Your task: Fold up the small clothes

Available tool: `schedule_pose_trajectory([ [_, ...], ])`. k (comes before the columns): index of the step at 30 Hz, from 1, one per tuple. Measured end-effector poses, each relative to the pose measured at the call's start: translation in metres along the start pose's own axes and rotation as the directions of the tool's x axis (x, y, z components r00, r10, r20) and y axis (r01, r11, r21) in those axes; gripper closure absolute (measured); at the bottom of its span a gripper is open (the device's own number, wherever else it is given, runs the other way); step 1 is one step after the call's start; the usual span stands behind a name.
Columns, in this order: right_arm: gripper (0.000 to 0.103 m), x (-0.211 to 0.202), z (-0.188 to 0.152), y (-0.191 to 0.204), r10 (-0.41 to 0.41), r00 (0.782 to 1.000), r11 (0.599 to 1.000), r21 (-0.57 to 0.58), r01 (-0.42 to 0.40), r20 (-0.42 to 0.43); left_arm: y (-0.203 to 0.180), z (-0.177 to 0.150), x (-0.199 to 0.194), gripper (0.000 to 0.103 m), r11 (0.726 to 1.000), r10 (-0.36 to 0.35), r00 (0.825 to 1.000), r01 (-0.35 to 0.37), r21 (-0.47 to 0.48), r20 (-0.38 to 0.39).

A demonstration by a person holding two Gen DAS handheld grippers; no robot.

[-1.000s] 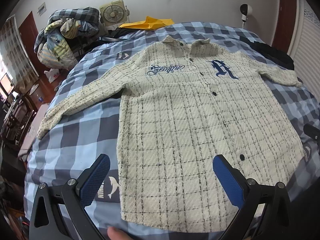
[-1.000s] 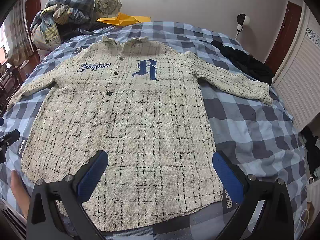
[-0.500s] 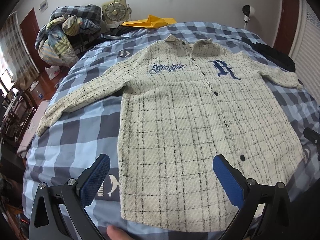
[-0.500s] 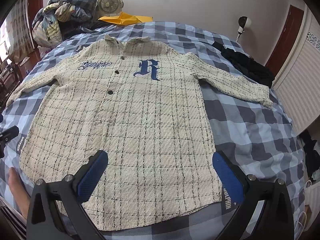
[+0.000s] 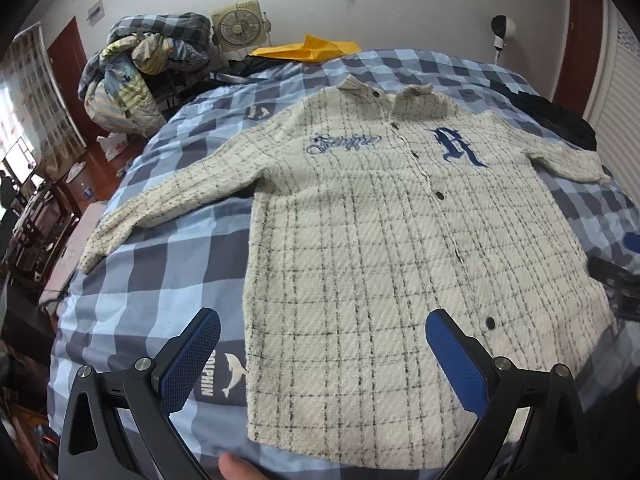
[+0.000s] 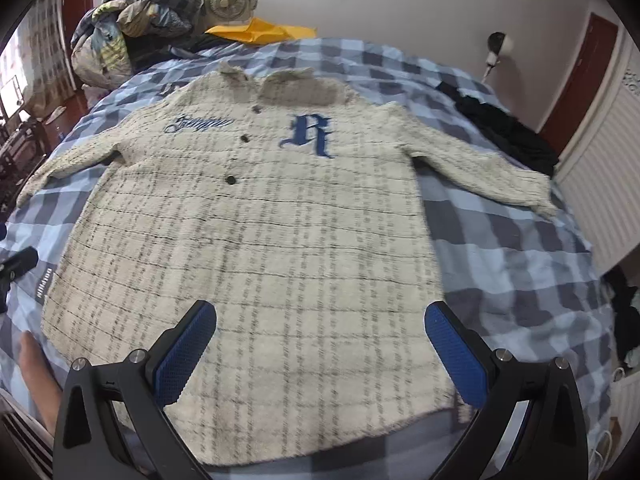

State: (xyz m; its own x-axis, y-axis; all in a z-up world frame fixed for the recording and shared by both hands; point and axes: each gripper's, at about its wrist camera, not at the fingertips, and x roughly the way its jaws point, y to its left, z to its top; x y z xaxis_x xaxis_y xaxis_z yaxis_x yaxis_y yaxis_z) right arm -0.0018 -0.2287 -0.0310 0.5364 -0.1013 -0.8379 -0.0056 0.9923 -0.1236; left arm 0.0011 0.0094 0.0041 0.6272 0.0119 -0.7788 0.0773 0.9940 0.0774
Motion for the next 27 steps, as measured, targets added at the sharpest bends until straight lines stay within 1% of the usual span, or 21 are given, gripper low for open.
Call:
schedule_pose_trajectory([
  [3,0.001,0.013,0.014,0.014,-0.013,1.000,1.000,-0.006,0.013,0.007,0.004,0.000,0.000,0.000,1.000,0.011,1.000,-0.011,-0.009,0.003],
  [5,0.001,0.015,0.021,0.022,-0.016,1.000,1.000,-0.007,0.016,0.026,0.007,0.000,0.001,0.000,1.000,0.003,1.000,-0.003,-0.015,0.000],
  [6,0.001,0.015,0.025,0.026,-0.013,0.999,1.000,-0.002,0.013,0.036,0.008,0.000,0.001,0.000,1.000,-0.016,1.000,0.016,-0.012,-0.001],
  [9,0.001,0.019,0.034,0.031,0.026,0.998,0.999,0.035,-0.028,0.049,0.012,0.005,0.004,0.000,0.998,-0.058,0.998,0.058,-0.023,-0.016],
  [12,0.001,0.031,0.045,0.036,0.063,0.997,0.995,0.070,-0.066,0.044,0.022,0.014,0.008,0.000,0.996,-0.071,0.997,0.069,-0.058,-0.031],
  [15,0.001,0.046,0.051,0.037,0.041,0.998,0.997,0.062,-0.044,0.044,0.039,0.021,0.013,0.000,0.995,-0.050,0.997,0.044,-0.087,-0.063],
  [17,0.001,0.053,0.051,0.038,0.028,0.999,0.999,0.044,-0.029,0.035,0.062,0.027,0.018,0.000,0.990,-0.041,0.996,0.030,-0.139,-0.083],
  [19,0.001,0.055,0.050,0.036,0.037,0.999,0.999,0.037,-0.038,0.026,0.093,0.034,0.027,0.000,0.982,-0.024,0.995,0.005,-0.188,-0.100],
  [20,0.001,0.054,0.050,0.035,0.053,0.998,0.998,0.039,-0.054,0.024,0.111,0.037,0.035,0.000,0.980,0.010,0.995,-0.030,-0.194,-0.104],
  [21,0.001,0.054,0.050,0.034,0.064,0.998,0.997,0.042,-0.065,0.021,0.128,0.039,0.043,0.000,0.977,0.057,0.991,-0.080,-0.196,-0.121],
  [24,0.001,0.053,0.053,0.036,0.088,0.996,0.995,0.041,-0.088,0.012,0.181,0.036,0.071,0.000,0.960,0.138,0.978,-0.171,-0.220,-0.159],
  [25,0.001,0.053,0.054,0.038,0.090,0.996,0.995,0.034,-0.090,0.010,0.207,0.031,0.083,0.000,0.946,0.176,0.967,-0.217,-0.240,-0.183],
  [27,0.001,0.054,0.053,0.043,0.091,0.996,0.996,0.016,-0.091,0.002,0.253,0.021,0.104,0.000,0.914,0.198,0.950,-0.268,-0.305,-0.241],
])
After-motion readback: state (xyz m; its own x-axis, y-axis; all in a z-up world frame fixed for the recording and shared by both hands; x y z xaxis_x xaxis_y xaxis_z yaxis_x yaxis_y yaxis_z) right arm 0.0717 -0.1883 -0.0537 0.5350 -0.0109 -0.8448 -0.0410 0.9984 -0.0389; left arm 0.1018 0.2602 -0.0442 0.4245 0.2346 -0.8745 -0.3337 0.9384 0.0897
